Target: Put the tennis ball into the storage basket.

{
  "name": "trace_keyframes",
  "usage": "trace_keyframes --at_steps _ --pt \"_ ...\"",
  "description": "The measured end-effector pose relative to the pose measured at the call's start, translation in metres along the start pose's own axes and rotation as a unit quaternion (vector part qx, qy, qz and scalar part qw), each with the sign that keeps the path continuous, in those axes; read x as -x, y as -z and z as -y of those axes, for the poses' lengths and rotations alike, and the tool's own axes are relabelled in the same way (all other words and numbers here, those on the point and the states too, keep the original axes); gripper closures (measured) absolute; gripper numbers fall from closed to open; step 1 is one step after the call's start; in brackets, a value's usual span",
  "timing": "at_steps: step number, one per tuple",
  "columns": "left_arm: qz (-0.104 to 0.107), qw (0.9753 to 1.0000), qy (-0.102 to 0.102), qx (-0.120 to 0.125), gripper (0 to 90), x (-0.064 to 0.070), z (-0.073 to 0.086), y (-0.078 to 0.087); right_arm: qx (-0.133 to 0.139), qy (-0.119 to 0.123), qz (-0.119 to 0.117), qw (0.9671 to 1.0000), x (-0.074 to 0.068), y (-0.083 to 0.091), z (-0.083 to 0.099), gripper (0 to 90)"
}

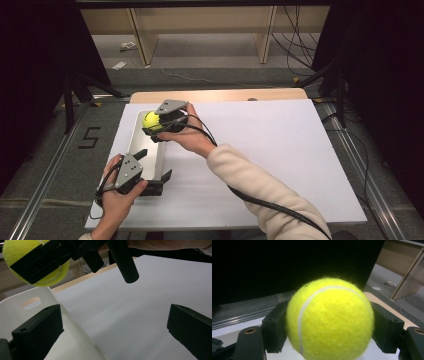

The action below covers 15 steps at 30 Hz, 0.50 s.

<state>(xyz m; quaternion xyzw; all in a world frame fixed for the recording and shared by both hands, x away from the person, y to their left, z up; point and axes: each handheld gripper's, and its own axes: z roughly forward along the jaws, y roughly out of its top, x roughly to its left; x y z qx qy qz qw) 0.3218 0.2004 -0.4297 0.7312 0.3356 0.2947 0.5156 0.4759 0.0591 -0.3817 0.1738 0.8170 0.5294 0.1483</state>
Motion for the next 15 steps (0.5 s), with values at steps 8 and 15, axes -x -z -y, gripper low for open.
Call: trace_keyframes --at_steps 8,15 --pt "0.0 1.0 0.0 0.0 0.0 -0.0002 0.0 0.0001 -0.001 0.002 -0.003 1.0 -0.0013 -0.002 -0.0017 26.2" --pt "0.0 1.0 0.0 0.0 0.0 -0.0002 0.0 0.0001 0.0 0.002 -0.002 1.0 -0.0022 -0.0042 -0.0022 26.2"
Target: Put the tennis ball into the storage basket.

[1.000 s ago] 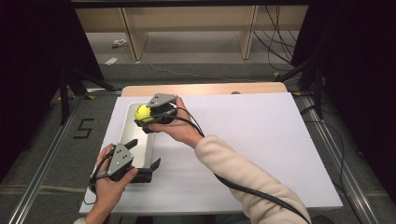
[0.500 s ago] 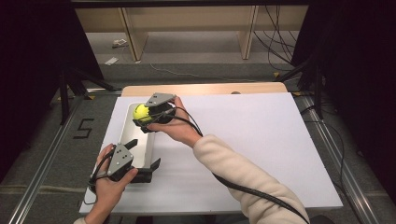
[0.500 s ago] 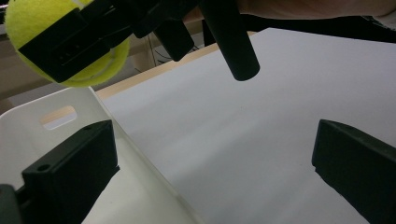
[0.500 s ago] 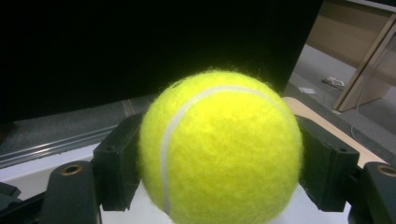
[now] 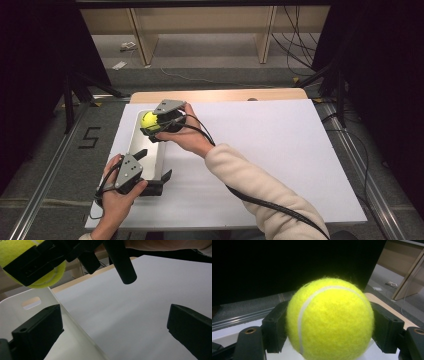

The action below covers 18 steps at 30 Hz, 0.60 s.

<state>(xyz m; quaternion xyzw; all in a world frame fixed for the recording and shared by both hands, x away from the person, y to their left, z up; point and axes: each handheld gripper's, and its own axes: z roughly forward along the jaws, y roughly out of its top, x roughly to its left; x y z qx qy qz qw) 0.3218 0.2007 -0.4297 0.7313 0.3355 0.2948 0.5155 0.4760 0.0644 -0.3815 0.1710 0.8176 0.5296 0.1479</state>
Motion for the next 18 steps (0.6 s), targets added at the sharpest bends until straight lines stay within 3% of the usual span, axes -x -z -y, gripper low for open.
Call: trace_keyframes --at_steps 18 --pt "0.0 1.0 0.0 0.0 0.0 0.0 0.0 0.0002 -0.003 -0.001 -0.001 1.0 0.0001 -0.0041 -0.0005 26.2"
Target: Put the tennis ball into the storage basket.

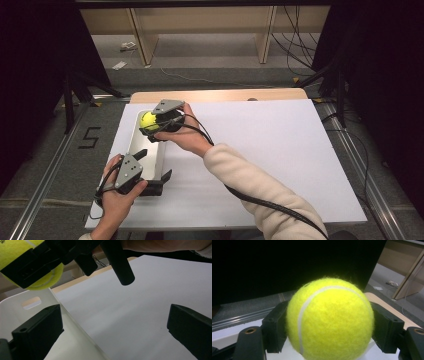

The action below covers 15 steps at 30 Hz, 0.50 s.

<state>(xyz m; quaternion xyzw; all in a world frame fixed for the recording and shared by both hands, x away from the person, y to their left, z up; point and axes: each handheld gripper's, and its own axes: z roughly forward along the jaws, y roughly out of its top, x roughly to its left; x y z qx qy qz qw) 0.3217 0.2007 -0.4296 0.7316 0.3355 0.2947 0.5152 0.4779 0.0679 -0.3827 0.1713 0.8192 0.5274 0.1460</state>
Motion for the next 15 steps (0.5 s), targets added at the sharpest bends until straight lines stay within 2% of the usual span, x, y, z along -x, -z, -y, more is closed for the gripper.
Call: trace_keyframes --at_steps 15 --pt "0.0 1.0 0.001 0.0 0.0 0.0001 0.0 0.0001 -0.002 0.0 -0.001 1.0 -0.0006 -0.0044 -0.0012 26.2"
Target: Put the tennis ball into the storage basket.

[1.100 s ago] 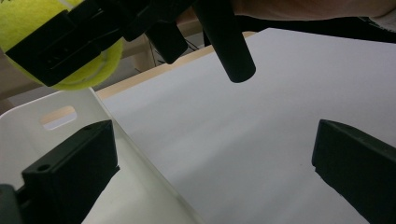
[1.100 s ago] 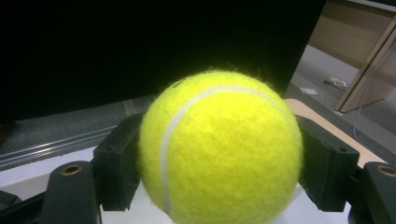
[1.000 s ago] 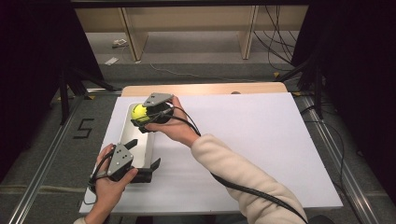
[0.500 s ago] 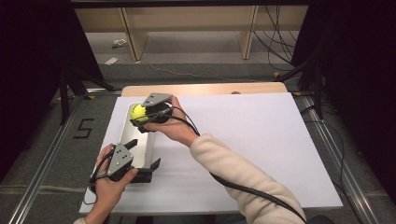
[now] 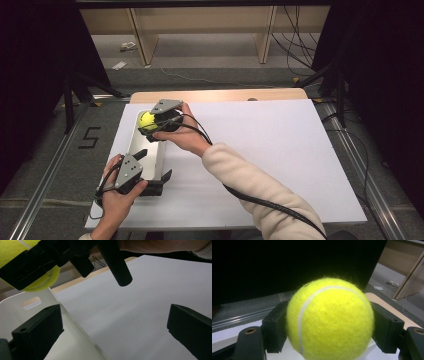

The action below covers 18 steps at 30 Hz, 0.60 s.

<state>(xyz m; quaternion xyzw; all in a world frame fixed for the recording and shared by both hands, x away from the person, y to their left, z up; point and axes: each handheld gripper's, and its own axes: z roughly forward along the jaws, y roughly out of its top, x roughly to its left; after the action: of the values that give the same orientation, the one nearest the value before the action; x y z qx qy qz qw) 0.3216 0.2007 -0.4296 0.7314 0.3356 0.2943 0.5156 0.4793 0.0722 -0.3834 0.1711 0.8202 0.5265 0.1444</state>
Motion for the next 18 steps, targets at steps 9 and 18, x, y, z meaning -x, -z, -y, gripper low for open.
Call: trace_keyframes --at_steps 9,18 --pt "0.0 1.0 0.0 0.0 0.0 0.0 0.0 0.0001 -0.003 -0.001 -0.003 1.0 -0.001 -0.0036 0.0006 26.2" --pt "-0.001 1.0 0.0 0.0 0.0 -0.0001 -0.0001 0.0003 -0.004 -0.001 -0.003 1.0 -0.0014 -0.0065 -0.0004 26.2"
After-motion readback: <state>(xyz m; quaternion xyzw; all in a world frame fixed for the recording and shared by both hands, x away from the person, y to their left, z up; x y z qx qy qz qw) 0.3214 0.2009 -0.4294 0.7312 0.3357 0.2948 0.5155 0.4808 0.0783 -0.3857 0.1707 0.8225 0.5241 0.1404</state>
